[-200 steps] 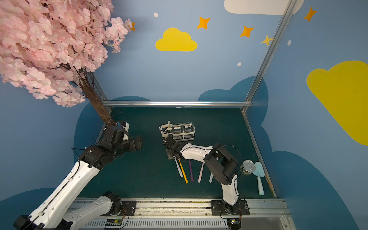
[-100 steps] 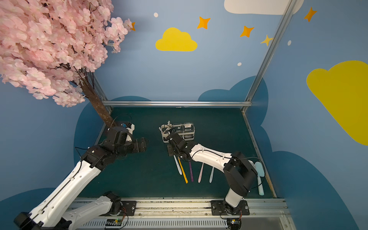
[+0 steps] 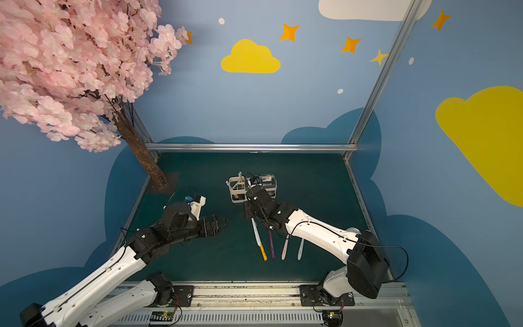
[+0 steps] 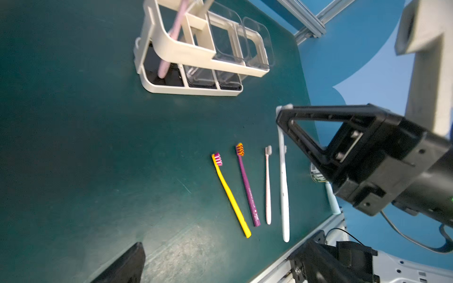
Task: Place the toothbrush into the toothbrush holder
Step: Pick up the toothbrush from the center of the board.
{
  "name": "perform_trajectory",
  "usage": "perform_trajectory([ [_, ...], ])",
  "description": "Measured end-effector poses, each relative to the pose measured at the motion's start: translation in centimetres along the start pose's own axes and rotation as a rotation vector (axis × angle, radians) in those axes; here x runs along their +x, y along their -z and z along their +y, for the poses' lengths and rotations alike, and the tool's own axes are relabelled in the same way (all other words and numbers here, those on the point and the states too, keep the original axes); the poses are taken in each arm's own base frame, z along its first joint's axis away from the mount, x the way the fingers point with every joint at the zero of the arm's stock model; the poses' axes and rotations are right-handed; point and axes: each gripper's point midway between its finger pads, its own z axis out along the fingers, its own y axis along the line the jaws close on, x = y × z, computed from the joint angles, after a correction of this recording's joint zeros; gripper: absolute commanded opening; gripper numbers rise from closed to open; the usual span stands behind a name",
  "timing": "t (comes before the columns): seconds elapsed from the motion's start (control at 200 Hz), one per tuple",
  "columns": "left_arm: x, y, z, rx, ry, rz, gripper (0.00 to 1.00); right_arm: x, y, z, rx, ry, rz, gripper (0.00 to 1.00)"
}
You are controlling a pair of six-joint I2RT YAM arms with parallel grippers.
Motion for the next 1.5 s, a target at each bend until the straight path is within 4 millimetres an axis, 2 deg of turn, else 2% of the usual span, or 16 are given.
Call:
perform_trajectory([
  [0.195,2.3,-2.1,-1.8,0.088,0.034,0.046,0.97,-0.7,0.7,-0.1,0.005,-0.005,-0.028,0.00],
  [0.405,3.8,-3.8,-4.5,0.146,0.006,0.074,0.93,-1.1,1.2,0.0,-0.002,0.008,-0.040,0.00],
  [0.786,5.9,-7.4,-7.7,0.170,-0.018,0.113,0.86,-2.1,2.6,0.6,-0.046,0.006,-0.071,0.00],
  [0.896,6.1,-7.8,-8.4,0.176,-0.026,0.106,0.83,-2.1,2.7,0.8,-0.056,0.003,-0.069,0.00],
  [1.046,5.8,-7.9,-9.5,0.194,-0.028,0.083,0.73,-2.3,3.0,0.9,-0.066,-0.004,-0.076,0.00],
  [1.216,5.6,-8.2,-9.7,0.199,-0.021,0.066,0.62,-2.7,3.6,1.0,-0.075,-0.028,-0.089,0.00],
  [1.347,5.6,-8.4,-10.0,0.204,-0.014,0.059,0.58,-2.9,3.8,1.1,-0.080,-0.048,-0.096,0.00],
  [1.497,5.5,-8.4,-10.1,0.208,-0.006,0.053,0.49,-3.0,3.8,1.2,-0.085,-0.067,-0.101,0.00],
])
